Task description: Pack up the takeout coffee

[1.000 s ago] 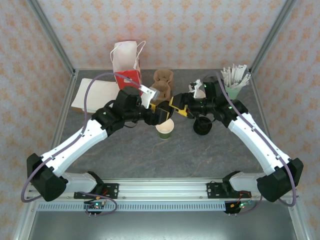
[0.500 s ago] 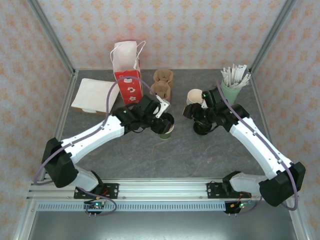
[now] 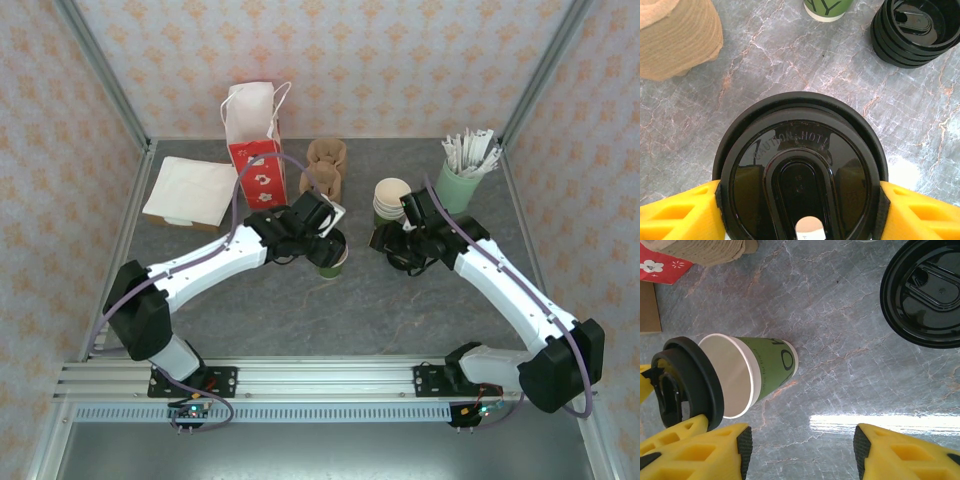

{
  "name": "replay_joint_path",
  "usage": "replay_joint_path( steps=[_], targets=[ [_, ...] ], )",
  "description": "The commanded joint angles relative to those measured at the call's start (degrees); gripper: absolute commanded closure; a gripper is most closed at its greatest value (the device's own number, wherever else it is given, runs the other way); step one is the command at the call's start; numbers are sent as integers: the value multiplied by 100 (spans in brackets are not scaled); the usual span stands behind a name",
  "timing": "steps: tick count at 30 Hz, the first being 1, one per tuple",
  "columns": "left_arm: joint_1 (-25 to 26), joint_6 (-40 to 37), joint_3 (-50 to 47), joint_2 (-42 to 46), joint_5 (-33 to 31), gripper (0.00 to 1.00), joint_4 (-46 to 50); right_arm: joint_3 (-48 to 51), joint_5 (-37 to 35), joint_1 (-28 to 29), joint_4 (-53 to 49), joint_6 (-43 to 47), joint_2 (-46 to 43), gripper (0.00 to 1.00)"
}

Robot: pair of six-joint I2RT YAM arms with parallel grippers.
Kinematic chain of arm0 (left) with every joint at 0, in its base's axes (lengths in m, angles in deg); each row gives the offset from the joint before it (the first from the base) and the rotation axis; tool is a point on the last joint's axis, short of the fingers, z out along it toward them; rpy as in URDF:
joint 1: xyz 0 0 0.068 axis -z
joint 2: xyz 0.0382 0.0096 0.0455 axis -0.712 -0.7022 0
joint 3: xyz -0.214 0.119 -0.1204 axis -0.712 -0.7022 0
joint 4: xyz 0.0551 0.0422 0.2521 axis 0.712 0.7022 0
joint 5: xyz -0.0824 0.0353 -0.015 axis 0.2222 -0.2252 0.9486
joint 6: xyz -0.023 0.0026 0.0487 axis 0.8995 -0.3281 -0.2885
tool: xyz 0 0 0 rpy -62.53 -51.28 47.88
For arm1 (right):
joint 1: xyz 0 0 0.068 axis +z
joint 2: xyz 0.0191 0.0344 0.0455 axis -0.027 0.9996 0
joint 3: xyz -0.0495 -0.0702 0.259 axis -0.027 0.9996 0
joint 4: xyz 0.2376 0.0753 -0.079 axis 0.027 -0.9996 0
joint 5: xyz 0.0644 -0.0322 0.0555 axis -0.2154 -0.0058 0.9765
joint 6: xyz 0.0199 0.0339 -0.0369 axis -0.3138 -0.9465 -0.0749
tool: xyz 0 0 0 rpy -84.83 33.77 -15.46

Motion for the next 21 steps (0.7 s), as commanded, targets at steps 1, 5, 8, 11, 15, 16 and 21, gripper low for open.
replay_joint_path(
  steps=[1,5,8,11,15,16,21],
  targets=[
    [50,-129,192,-80,-90,32,110,2,-141,-12,21,63,-111,43],
    [67,-142,190,-153,-69,32,106,-12,-124,-10,30,76,-103,43],
    [74,-170,201,-208,-61,32,102,-21,-115,-14,25,94,-70,43],
    [99,-190,212,-235,-26,31,107,-28,-66,-11,33,100,-22,43],
    [114,-216,209,-267,10,31,107,-41,-49,-13,32,103,28,43],
    [124,-225,209,-279,12,31,112,-42,-45,-13,44,103,37,43],
    [139,-237,226,-354,-129,30,143,-63,-10,-10,28,106,68,43]
  ],
)
